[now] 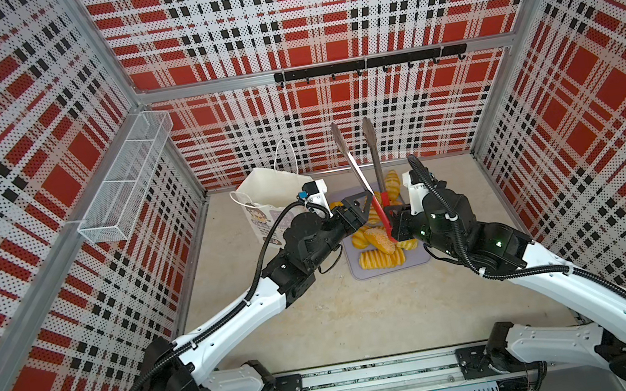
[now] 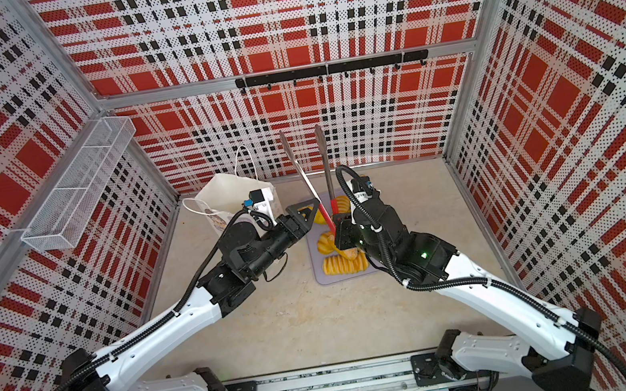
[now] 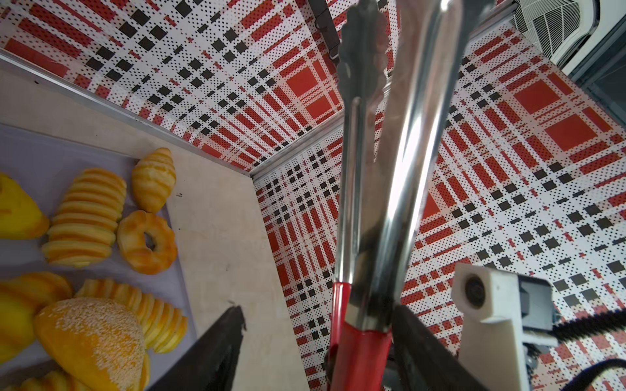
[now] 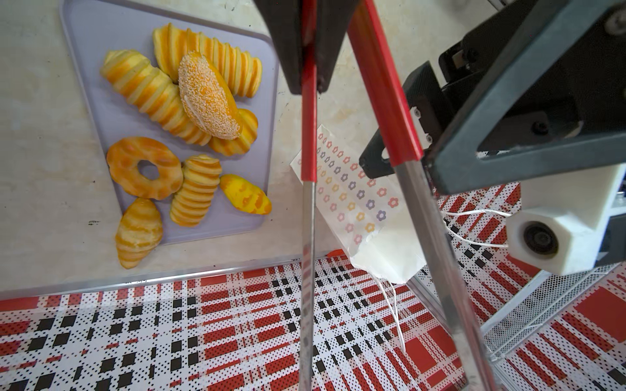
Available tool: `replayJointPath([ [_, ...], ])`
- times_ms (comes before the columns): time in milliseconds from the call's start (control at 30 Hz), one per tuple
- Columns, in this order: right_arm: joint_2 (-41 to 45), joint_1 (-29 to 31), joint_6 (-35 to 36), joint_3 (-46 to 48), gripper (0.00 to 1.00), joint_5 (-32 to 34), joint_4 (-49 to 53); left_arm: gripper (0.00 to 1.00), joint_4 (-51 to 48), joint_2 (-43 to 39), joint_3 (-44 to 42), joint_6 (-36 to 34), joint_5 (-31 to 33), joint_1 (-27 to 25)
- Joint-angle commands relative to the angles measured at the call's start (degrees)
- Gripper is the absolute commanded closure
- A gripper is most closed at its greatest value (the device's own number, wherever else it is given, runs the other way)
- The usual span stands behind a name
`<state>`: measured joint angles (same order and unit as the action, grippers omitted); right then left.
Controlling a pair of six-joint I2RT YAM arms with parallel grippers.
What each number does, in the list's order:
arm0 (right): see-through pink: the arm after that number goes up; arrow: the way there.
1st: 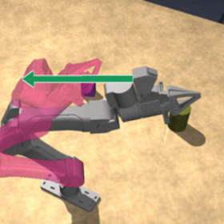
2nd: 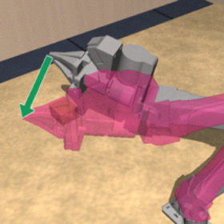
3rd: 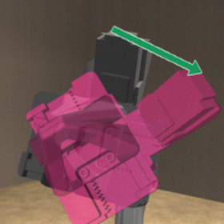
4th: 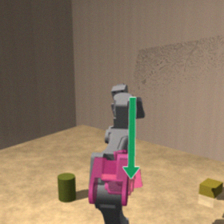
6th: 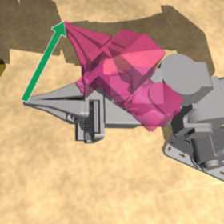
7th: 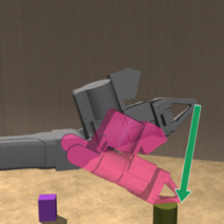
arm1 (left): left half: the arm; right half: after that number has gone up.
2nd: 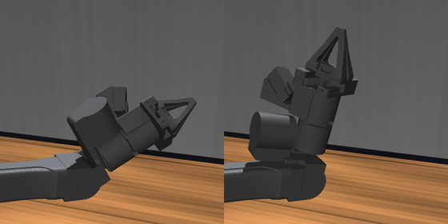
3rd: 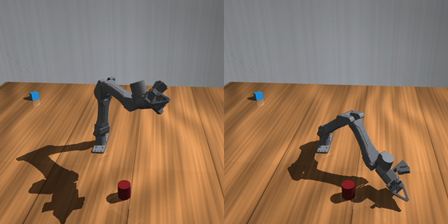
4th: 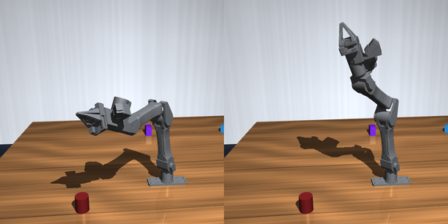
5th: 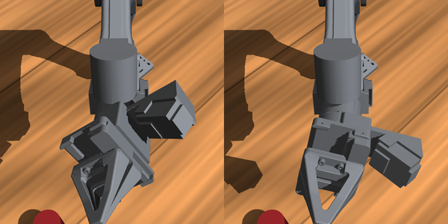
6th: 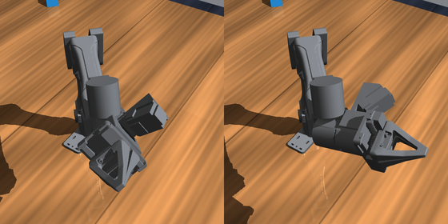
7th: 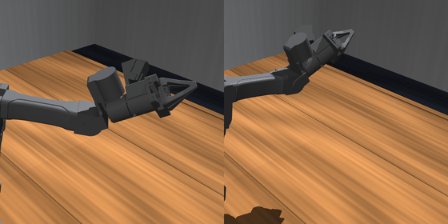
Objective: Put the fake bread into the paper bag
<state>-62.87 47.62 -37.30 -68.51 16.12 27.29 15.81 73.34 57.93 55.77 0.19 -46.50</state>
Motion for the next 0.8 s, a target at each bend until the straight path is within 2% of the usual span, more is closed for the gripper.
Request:
replayJointPath([
  [0, 1.08, 0.29, 0.3, -1.01, 1.0, -0.12, -0.66, 0.28, 1.17, 1.33, 2.45, -1.76, -2.61, -0.32],
  [133, 1.28, 0.29, 0.66, -1.1, 1.0, -1.13, -1.07, 0.32, -1.41, 3.28, 4.66, -2.15, -1.73, -0.78],
  [333, 1.65, 0.29, 0.7, -0.23, 1.0, -2.82, -1.28, 0.41, 0.57, 3.76, 4.63, -2.01, -2.38, 0.08],
  [767, 1.26, 0.29, 0.64, 0.26, 1.0, -6.16, -1.46, 0.43, 0.45, 4.7, 5.57, -2.73, -3.94, 2.37],
])
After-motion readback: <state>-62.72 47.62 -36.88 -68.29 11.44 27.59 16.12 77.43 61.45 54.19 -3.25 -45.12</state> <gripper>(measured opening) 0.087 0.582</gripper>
